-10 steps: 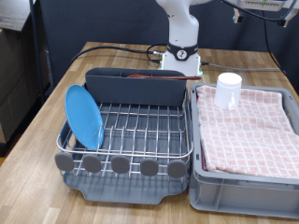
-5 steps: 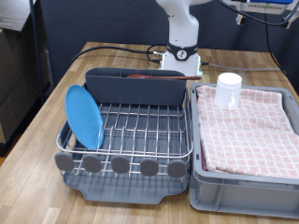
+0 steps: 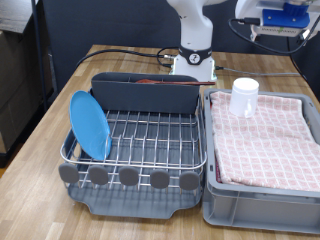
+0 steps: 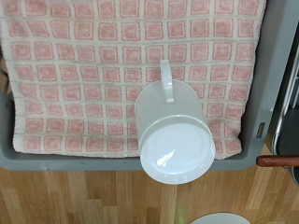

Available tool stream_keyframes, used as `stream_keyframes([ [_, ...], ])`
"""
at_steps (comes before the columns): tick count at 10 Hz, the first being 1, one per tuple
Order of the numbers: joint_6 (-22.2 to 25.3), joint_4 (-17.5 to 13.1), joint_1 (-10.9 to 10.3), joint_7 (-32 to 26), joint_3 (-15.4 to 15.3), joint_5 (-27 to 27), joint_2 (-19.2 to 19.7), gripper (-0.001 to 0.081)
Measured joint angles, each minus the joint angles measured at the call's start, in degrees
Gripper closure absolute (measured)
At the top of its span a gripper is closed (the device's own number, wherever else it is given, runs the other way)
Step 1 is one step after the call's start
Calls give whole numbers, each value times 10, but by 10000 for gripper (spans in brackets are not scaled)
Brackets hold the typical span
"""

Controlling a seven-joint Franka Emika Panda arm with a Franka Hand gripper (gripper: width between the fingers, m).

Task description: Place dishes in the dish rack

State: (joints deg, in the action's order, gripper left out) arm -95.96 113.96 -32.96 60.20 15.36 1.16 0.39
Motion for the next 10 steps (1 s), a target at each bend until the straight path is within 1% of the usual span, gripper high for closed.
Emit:
stream_keyframes([
  [2, -9, 11, 0, -7, 2, 11, 20, 3],
  [4, -24, 20, 1, -27, 4, 29, 33, 3],
  [7, -15, 20, 1, -28, 5, 34, 41, 3],
  [10, -19, 21, 4, -41, 6, 55, 76, 3],
])
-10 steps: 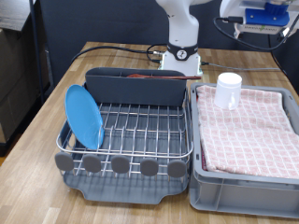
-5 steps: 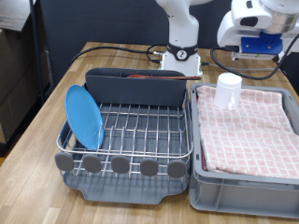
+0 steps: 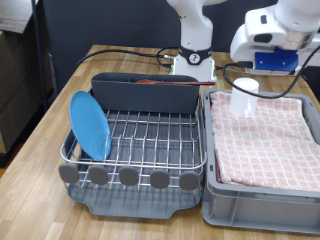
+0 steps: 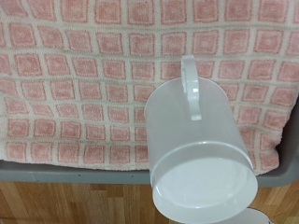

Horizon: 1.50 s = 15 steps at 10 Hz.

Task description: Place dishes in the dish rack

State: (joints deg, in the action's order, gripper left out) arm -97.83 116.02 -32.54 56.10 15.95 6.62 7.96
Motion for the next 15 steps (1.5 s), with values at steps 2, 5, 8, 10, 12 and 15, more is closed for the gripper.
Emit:
stream_keyframes([
  [2, -10, 5, 0, -1, 0, 8, 19, 3],
  [5, -32, 22, 0, -12, -3, 13, 35, 3],
  [8, -56, 42, 0, -22, -4, 23, 44, 3],
  [10, -61, 49, 0, -25, -4, 25, 51, 3],
  [12, -62, 52, 0, -31, -4, 25, 60, 3],
  [15, -76, 63, 0, -40, -7, 25, 67, 3],
])
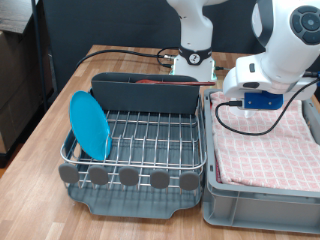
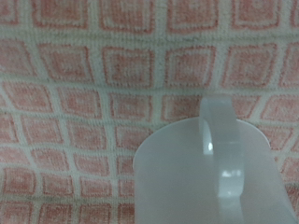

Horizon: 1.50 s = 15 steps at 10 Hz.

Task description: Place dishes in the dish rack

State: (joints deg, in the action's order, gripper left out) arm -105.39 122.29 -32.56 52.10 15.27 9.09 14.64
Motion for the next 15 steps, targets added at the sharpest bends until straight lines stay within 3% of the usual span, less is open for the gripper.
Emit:
stream_keyframes([
  [10, -51, 28, 0, -18, -10, 0, 5, 8],
  [12, -52, 29, 0, -19, -10, 0, 5, 415],
  [13, -53, 29, 0, -19, -10, 0, 6, 415],
  [14, -53, 29, 0, -19, -10, 0, 7, 595],
  [15, -53, 29, 0, -19, -11, 0, 7, 595],
])
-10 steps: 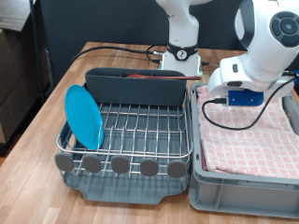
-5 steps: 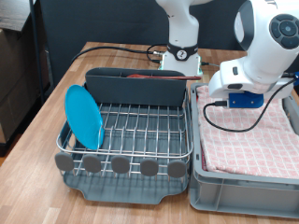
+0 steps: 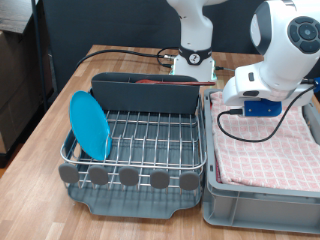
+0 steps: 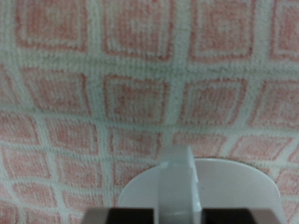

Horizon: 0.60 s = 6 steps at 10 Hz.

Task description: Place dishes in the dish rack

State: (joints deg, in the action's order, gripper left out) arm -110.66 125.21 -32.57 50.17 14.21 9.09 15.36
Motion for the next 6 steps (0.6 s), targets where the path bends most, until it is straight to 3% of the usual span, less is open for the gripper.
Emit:
stream_keyframes([
  [1, 0, 0, 0, 0, -1, 0, 0, 739],
  [6, 9, -4, 0, 9, 0, 5, -3, 737],
])
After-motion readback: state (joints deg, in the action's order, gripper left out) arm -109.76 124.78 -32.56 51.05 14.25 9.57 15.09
